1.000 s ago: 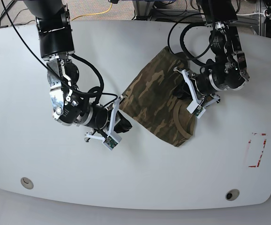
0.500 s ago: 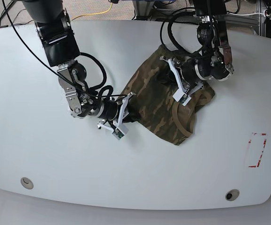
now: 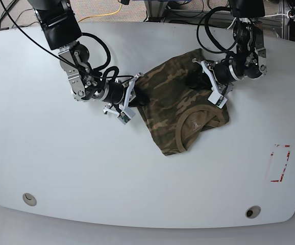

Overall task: Layout the t-shirt on the table in an organized manner, then fold the t-shirt properly
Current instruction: 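Grasp the folded shirt with the left gripper and lift it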

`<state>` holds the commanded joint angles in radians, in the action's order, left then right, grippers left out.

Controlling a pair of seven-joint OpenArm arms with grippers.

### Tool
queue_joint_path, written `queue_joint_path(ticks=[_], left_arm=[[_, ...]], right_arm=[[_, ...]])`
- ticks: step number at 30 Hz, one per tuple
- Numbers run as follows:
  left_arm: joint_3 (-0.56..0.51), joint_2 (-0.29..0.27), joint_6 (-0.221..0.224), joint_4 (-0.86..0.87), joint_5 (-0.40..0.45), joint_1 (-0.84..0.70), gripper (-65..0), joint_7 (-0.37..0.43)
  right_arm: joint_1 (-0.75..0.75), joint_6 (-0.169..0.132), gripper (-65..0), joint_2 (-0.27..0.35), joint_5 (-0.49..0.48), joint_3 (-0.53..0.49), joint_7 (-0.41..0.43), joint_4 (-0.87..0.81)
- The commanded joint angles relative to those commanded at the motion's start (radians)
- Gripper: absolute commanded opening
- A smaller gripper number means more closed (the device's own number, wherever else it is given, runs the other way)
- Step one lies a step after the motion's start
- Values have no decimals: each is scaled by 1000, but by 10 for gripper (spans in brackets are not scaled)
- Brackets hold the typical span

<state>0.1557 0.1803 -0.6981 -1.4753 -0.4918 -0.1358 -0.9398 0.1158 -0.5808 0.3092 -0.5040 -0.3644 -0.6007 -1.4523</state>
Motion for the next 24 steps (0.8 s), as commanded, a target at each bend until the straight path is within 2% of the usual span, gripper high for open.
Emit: queue_joint_path(ticks=[4, 8, 11, 18, 22, 24], left_arm=[[0, 46, 0, 0, -2, 3, -576, 0], [0, 66, 0, -3, -2, 6, -576, 0], [2, 66, 0, -63, -2, 5, -576, 0], [2, 64, 0, -336, 2, -12, -576, 2], [2, 28, 2, -453, 3, 11, -576, 6], [9, 11, 42, -451, 6, 44, -576, 9]], right_arm=[[-66, 0, -614, -6, 3, 74, -57, -95], [-86, 0, -614, -6, 3, 98, -87, -157], [-86, 0, -614, -6, 3, 112, -101, -184], [-80, 0, -614, -3, 3, 166, -170, -275], [-80, 0, -614, -3, 3, 178, -213, -333], [-80, 0, -614, -3, 3, 178, -224, -344]])
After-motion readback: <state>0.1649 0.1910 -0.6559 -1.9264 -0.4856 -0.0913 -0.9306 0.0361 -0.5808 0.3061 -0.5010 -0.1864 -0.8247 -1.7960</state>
